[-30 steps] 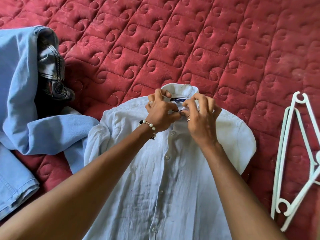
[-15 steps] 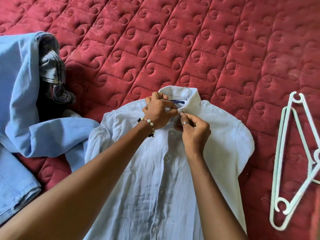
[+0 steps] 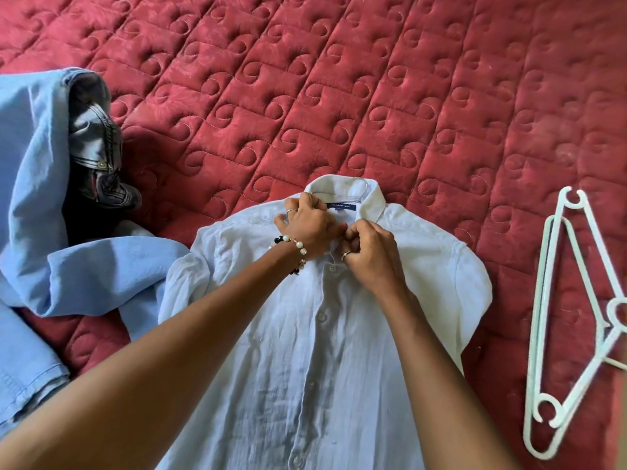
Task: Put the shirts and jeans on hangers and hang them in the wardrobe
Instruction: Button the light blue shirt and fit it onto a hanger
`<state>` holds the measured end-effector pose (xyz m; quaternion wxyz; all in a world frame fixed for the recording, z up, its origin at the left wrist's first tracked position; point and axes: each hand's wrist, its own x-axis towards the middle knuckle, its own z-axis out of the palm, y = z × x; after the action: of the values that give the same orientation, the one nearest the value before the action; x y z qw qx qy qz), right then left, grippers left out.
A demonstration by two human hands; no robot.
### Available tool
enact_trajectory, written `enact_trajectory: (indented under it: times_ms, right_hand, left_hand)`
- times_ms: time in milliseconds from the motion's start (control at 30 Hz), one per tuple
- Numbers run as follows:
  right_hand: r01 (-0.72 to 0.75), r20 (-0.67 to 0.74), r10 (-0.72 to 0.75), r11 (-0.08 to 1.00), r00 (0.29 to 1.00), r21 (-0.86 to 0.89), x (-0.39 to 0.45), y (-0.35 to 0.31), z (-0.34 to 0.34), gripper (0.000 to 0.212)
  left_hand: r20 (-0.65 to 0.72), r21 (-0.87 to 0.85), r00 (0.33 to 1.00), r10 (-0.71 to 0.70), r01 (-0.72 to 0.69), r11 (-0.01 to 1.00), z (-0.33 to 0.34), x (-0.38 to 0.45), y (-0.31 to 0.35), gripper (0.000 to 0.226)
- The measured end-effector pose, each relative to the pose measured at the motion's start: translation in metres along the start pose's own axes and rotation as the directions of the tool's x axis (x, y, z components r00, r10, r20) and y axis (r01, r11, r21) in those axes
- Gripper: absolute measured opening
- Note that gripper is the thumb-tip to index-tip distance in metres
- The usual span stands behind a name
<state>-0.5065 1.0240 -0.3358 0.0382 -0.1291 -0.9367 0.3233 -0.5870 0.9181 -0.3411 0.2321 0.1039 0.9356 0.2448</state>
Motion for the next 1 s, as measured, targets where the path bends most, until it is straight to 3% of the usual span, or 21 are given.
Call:
enact_trajectory:
  times_ms: [67, 133, 200, 233, 300, 367, 433, 500, 633, 733, 833, 933, 1000]
  right_hand:
    - [-0.011, 0.137, 0.029, 0.992, 0.99, -0.127, 0.008, 0.002, -0.006, 0.017]
    - [0.002, 0.19, 0.029, 0.987, 0.981, -0.161, 0.016, 0.001, -0.012, 0.017]
    - [-0.084, 0.113, 0.073, 0.992, 0.991, 0.095, 0.025, -0.005, -0.024, 0.003]
    - [-0.132, 0.017, 0.132, 0.96, 0.991, 0.248, 0.033, -0.008, -0.031, 0.007]
    - [-0.168, -0.17, 0.248, 0.908, 0.954, 0.383, 0.054, -0.009, -0.041, 0.011]
    - [-0.194, -0.175, 0.241, 0.949, 0.955, 0.249, 0.076, -0.007, -0.041, 0.01]
    - [-0.196, -0.034, 0.199, 0.978, 0.98, 0.065, 0.093, -0.002, -0.026, 0.011]
    - [-0.214, 0.059, 0.226, 0.963, 0.972, -0.163, 0.101, -0.001, -0.006, 0.016]
    - [-0.261, 0.002, 0.292, 0.858, 0.957, -0.443, 0.107, -0.014, 0.025, 0.035]
    - [-0.345, -0.005, 0.382, 0.829, 0.924, -0.44, 0.11, -0.02, 0.031, 0.04]
    - [-0.368, 0.072, 0.405, 0.88, 0.911, -0.3, 0.118, -0.015, 0.019, 0.048]
    - [-0.35, 0.142, 0.366, 0.928, 0.92, -0.124, 0.121, -0.006, 0.002, 0.041]
    - [-0.328, 0.229, 0.352, 0.935, 0.907, -0.137, 0.115, -0.006, -0.003, 0.043]
  left_hand:
    - [0.009, 0.048, 0.998, 0.062, -0.062, 0.997, -0.002, -0.003, 0.001, 0.026]
    - [-0.064, -0.06, 0.99, 0.124, -0.128, 0.99, -0.003, -0.003, -0.003, 0.023]
    - [-0.211, -0.243, 0.967, 0.146, -0.197, 0.95, -0.009, 0.001, -0.014, 0.033]
    - [-0.283, -0.278, 0.95, 0.129, -0.21, 0.937, -0.013, 0.005, -0.02, 0.043]
    - [-0.34, -0.214, 0.937, 0.077, -0.157, 0.964, -0.021, 0.013, -0.038, 0.057]
    - [-0.281, -0.036, 0.96, -0.011, 0.001, 0.999, -0.026, 0.017, -0.057, 0.052]
    - [-0.246, 0.13, 0.968, -0.04, 0.074, 0.989, -0.029, 0.011, -0.072, 0.05]
    - [-0.224, 0.214, 0.974, -0.009, 0.058, 0.975, -0.032, 0.003, -0.082, 0.054]
    - [-0.201, 0.322, 0.979, 0.03, 0.037, 0.946, -0.045, -0.003, -0.099, 0.054]
    - [-0.094, 0.194, 0.995, 0.01, 0.009, 0.981, -0.053, -0.003, -0.122, 0.059]
    - [0.001, 0.031, 1.0, -0.012, 0.012, 0.999, -0.061, -0.002, -0.134, 0.065]
    - [0.014, -0.015, 1.0, -0.002, 0.002, 1.0, -0.065, 0.002, -0.135, 0.058]
    - [-0.02, -0.058, 1.0, 0.005, -0.006, 0.998, -0.066, 0.002, -0.138, 0.048]
